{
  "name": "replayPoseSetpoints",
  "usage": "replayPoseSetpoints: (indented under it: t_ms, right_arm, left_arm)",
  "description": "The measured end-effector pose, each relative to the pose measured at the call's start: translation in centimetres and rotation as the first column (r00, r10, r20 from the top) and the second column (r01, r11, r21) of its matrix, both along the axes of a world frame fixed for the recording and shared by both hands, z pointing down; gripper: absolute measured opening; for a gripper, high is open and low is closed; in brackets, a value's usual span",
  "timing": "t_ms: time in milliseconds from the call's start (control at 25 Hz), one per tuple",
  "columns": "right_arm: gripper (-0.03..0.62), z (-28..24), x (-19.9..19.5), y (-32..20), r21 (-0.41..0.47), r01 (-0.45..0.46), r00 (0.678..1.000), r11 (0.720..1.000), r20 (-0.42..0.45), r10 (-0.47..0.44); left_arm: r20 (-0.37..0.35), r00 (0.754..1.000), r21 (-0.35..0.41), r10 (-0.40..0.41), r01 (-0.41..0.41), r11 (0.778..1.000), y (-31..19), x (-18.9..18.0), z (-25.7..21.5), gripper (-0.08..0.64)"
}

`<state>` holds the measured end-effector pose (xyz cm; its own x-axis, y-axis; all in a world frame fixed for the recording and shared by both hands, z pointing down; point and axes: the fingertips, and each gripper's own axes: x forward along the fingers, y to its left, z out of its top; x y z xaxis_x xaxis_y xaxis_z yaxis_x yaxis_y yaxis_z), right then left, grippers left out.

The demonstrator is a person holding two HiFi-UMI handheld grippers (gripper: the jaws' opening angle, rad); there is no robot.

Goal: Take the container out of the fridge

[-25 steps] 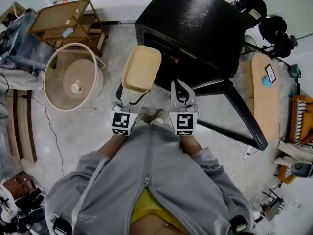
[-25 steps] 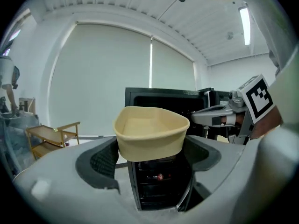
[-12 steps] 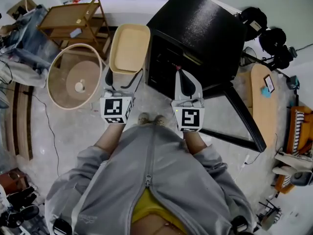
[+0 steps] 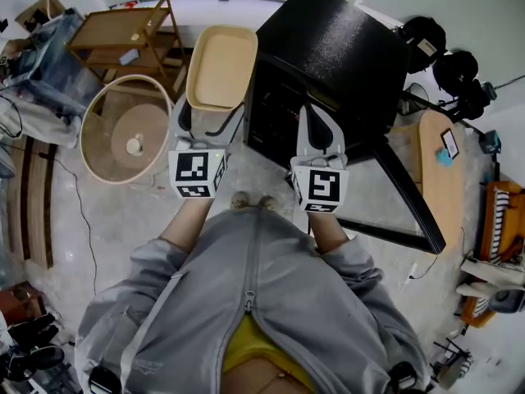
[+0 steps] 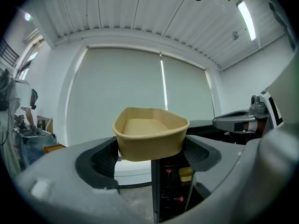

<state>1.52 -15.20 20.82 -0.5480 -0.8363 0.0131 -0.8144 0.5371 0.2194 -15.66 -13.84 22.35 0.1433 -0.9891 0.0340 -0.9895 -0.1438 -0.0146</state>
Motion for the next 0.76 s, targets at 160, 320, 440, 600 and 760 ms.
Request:
replayPoseSetpoints:
  t_ms: [160, 320, 440, 600, 760]
  right_arm:
    - [0.000, 0.1, 0.5, 0.2, -0.009, -0.004, 1.000, 1.000, -0.003, 0.004]
    - [0.000, -0.1, 1.1, 0.2, -0.009, -0.011, 1.000, 1.000, 0.000, 0.011]
    - [0.000, -0.1, 1.2, 0.4, -0.009, -0.014, 1.000, 1.000, -0.001, 0.014]
    - [0.000, -0.1, 1.3, 0.6, -0.008, -0.019, 1.000, 1.000, 0.000, 0.019]
    - [0.000, 0.1, 1.7, 0.8, -0.010, -0.026, 1.000, 1.000, -0.001, 0.026]
  left_arm:
    - [-0.012, 1.000, -0.002, 0.006, -0.006, 1.000, 0.0, 0.3, 0.2, 0.446]
    - [-0.010, 1.000, 0.001, 0.011, -0.011, 1.000, 0.1, 0.7, 0.0, 0.446]
    - [-0.010, 1.000, 0.001, 0.015, -0.015, 1.000, 0.3, 0.9, -0.1, 0.446]
    - [-0.014, 1.000, 0.004, 0.015, -0.015, 1.000, 0.7, 0.9, 0.0, 0.446]
    - [-0.023, 1.000, 0.003, 0.014, -0.014, 1.000, 1.0, 1.1, 0.2, 0.448]
